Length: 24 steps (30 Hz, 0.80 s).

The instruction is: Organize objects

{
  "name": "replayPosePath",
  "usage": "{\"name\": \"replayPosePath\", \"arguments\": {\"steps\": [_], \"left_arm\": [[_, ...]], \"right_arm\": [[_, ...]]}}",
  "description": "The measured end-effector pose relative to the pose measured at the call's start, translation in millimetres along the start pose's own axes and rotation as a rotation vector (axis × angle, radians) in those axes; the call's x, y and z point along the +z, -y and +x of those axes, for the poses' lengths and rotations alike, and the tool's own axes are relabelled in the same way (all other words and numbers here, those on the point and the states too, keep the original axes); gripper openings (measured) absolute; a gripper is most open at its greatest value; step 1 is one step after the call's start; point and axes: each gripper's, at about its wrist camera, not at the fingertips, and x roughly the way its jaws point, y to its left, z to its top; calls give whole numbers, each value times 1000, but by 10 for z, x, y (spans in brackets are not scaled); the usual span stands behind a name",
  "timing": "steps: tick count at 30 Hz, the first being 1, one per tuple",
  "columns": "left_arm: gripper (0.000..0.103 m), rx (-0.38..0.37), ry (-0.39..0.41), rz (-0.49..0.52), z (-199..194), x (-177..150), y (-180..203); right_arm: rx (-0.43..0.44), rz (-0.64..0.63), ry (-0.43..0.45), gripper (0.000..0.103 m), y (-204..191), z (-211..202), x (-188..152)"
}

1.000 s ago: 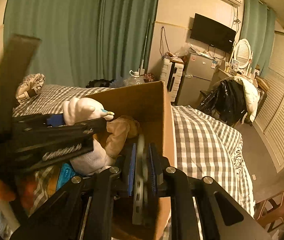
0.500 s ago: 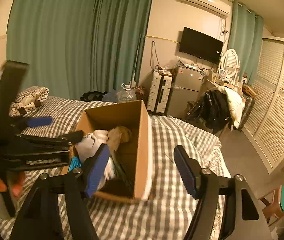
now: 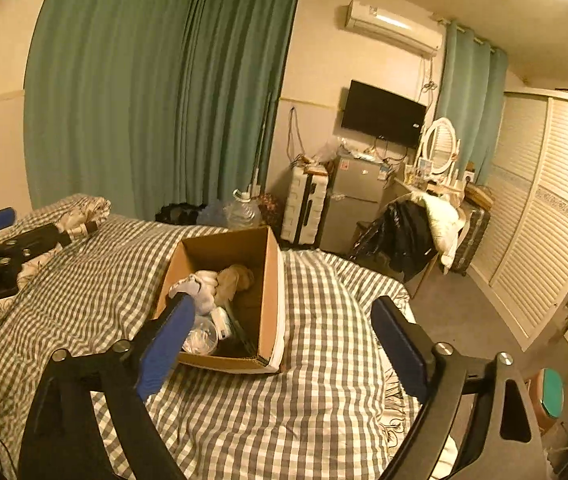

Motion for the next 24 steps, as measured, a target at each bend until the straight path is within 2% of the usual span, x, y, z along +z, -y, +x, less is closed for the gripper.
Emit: {"name": "replayPosePath", "arguments": {"steps": [5,9,11,13,15,20,24], "left_arm": [[103,-9,14,-53,34,-138,7],[103,38,-19,-46,265,-419,36],[103,72,-36,-32,423,-641,49],[103,67,-58,-21,566,-894,72],[103,61,-69,4,623,-1056,101],[103,47,-63,105,628,-1173,268],[103,38,-112,75,712,-1210,240]], "right_arm": [[-67,41,15,102,-64,-113,42],[-42,74,24,103,-134,15,-33],[-28,78,23,103,-175,217,-181],[-39,74,-20,103,-236,498,-407],[-26,78,-25,103,-292,660,-610],[36,112,-88,103,-349,942,-931],[13,102,-85,103,-351,934,-948]]}}
